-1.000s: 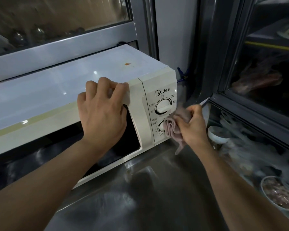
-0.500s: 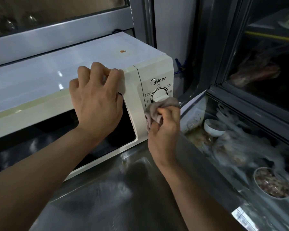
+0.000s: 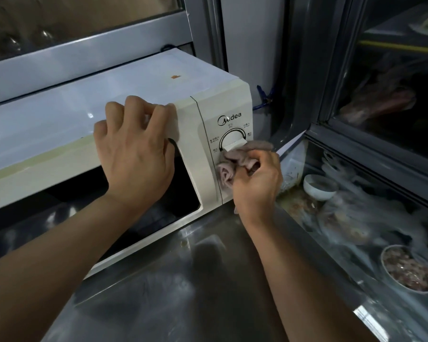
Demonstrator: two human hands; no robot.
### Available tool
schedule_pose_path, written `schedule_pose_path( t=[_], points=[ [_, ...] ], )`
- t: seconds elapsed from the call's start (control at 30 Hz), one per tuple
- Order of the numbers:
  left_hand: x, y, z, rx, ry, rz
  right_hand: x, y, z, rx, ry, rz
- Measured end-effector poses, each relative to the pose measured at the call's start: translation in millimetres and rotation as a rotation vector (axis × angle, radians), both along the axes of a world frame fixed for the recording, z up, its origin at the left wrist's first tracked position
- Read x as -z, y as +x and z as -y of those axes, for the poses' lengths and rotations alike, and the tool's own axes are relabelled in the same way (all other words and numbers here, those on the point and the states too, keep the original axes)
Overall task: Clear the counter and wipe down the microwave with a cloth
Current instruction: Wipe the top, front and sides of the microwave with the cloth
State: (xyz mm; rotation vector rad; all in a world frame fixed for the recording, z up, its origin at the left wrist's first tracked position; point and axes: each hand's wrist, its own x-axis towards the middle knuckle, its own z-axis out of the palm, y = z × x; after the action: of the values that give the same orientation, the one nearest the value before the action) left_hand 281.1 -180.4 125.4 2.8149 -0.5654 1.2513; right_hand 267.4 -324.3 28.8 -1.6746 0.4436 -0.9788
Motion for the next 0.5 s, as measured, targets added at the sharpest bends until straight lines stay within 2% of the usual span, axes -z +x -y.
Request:
schedule_pose_path(
  t=[0.1,0.2,0.27,0.33,0.4,0.5],
  points=[
    [-1,-1,1,0.002,-0.005,0.003,-6,6,-4,0.093,0.195,-0.025],
    [-1,-1,2,-0.004,-0.024,-0.002,-7,-2,-17,0.165,0.048,-0.041],
    [-1,-2,3,-0.014,-0.025,-0.005,-5,-12,-30,0.113,-0.109,-0.035],
    [-3,-3,4,-0.017,-0.03,-0.005,-5,-19,-36,0.045,-0.176,-0.047],
    [-3,-3,5,-0.008,-0.029,-0.011,-8,-22,-31,-0.048,-0.173,-0.04],
    [-2,-4,4,0.011,-0.017,-0.011,-16,-29,-26,-0.22,-0.06,-0.033]
  ],
)
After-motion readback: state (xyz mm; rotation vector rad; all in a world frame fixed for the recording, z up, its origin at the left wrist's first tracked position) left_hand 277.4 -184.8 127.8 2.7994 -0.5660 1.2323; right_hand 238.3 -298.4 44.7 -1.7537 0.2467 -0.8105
